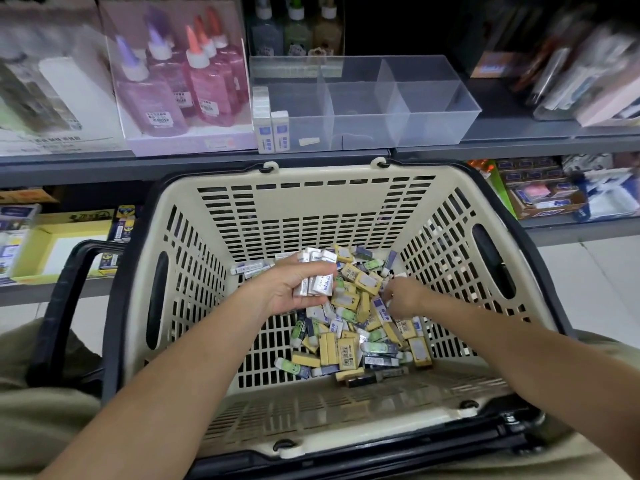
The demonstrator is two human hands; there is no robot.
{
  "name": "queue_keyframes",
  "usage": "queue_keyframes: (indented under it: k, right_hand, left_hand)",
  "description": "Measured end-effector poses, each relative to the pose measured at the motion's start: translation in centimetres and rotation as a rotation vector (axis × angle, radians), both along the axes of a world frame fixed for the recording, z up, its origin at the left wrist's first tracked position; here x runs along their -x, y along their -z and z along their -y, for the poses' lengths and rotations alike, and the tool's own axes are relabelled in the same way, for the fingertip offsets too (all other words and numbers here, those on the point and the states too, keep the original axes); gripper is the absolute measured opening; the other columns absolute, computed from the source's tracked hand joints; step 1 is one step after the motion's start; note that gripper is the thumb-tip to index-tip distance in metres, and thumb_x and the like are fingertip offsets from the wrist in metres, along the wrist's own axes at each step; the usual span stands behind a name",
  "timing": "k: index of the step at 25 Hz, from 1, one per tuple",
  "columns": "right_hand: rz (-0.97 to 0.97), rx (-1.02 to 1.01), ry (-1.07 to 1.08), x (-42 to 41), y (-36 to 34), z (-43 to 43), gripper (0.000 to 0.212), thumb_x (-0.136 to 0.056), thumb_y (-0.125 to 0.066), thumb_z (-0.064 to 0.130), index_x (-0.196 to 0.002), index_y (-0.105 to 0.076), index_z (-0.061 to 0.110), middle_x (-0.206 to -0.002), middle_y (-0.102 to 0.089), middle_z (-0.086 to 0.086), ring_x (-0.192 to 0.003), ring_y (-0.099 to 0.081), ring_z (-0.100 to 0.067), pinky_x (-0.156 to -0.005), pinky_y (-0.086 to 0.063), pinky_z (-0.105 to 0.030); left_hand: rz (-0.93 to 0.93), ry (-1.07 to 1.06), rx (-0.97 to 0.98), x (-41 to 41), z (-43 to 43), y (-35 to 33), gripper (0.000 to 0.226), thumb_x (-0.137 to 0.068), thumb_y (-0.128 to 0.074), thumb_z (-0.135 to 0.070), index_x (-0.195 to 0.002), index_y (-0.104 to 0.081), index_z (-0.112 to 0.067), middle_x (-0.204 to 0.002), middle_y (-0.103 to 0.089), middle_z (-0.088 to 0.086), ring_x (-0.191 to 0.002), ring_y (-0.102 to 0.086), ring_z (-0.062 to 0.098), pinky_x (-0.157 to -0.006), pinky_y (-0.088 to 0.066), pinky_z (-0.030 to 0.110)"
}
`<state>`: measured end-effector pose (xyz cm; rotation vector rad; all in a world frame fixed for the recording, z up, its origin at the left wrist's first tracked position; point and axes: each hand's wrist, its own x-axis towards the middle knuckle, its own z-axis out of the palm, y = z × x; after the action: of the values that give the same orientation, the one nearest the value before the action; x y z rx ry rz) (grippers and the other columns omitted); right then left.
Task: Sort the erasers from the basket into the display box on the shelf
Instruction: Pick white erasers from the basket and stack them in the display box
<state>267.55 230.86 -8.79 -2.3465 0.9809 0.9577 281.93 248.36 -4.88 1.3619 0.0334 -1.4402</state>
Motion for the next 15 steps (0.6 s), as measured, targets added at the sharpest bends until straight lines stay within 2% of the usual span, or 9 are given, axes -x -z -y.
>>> queue_keyframes:
  k: [1,2,3,7,10,13,15]
  right_hand:
    - [-0.011,0.038,-0.036,0.0,0.3,-0.8,0.011,-0.085,-0.061,0.016,-0.082,-0.061,0.006,-0.081,-0.060,-0.004,-0.076,-0.058,-0.020,-0.060,-0.044,-0.025]
    - [-0.007,0.049,-0.025,0.0,0.6,-1.3,0.020,-0.085,-0.062,0.023,-0.073,-0.054,0.009,-0.069,-0.052,-0.002,-0.070,-0.054,-0.020,-0.059,-0.042,-0.025]
    - [0.007,0.046,0.014,0.0,1.0,-1.5,0.023,-0.085,-0.063,0.026,-0.071,-0.051,0.011,-0.065,-0.048,-0.001,-0.068,-0.052,-0.019,-0.058,-0.040,-0.024]
    - [0.085,0.034,0.090,0.2,1.2,-1.7,0.022,-0.084,-0.065,0.025,-0.073,-0.049,0.015,-0.072,-0.051,-0.001,-0.073,-0.054,-0.020,-0.060,-0.041,-0.026]
    - [0.116,0.033,0.131,0.1,1.2,-1.7,0.019,-0.084,-0.065,0.024,-0.085,-0.062,0.006,-0.080,-0.061,-0.007,-0.082,-0.061,-0.023,-0.061,-0.045,-0.024]
    - [0.089,-0.019,0.183,0.1,0.3,-1.9,0.023,-0.083,-0.068,0.028,-0.076,-0.055,0.010,-0.069,-0.051,-0.003,-0.066,-0.051,-0.014,-0.049,-0.035,-0.021]
    - [0.037,-0.054,0.123,-0.2,-0.3,-2.0,0.021,-0.086,-0.065,0.029,-0.086,-0.062,0.008,-0.076,-0.053,-0.004,-0.067,-0.049,-0.015,-0.053,-0.037,-0.021]
  left_hand:
    - [0.002,-0.006,-0.002,0.0,0.0,0.0,0.067,-0.052,-0.083,-0.016,-0.114,-0.057,-0.010,-0.092,-0.074,0.010,-0.081,-0.072,0.021,-0.054,-0.055,0.027]
    - [0.003,-0.009,-0.004,-0.1,0.0,0.1,0.068,-0.051,-0.083,-0.016,-0.113,-0.057,-0.010,-0.094,-0.073,0.011,-0.082,-0.072,0.022,-0.055,-0.055,0.028]
    - [0.003,-0.011,-0.004,-0.1,0.1,0.1,0.068,-0.050,-0.083,-0.016,-0.113,-0.057,-0.010,-0.096,-0.073,0.011,-0.083,-0.071,0.022,-0.056,-0.055,0.028]
    - [-0.006,-0.015,0.013,-0.2,0.0,0.1,0.068,-0.048,-0.084,-0.015,-0.111,-0.058,-0.011,-0.098,-0.073,0.012,-0.087,-0.071,0.022,-0.062,-0.057,0.032]
    - [-0.010,-0.011,0.017,-0.3,-0.1,0.1,0.054,-0.055,-0.083,-0.013,-0.105,-0.061,-0.013,-0.092,-0.073,0.009,-0.083,-0.071,0.020,-0.065,-0.058,0.033]
    - [0.003,-0.028,0.009,-0.3,-0.3,-0.4,0.045,-0.067,-0.079,-0.011,-0.108,-0.061,-0.011,-0.086,-0.074,0.007,-0.077,-0.071,0.017,-0.060,-0.057,0.030]
    - [0.015,-0.053,0.015,-0.6,-0.3,-0.8,0.047,-0.070,-0.078,-0.010,-0.113,-0.058,-0.010,-0.081,-0.074,0.005,-0.072,-0.071,0.015,-0.056,-0.056,0.028]
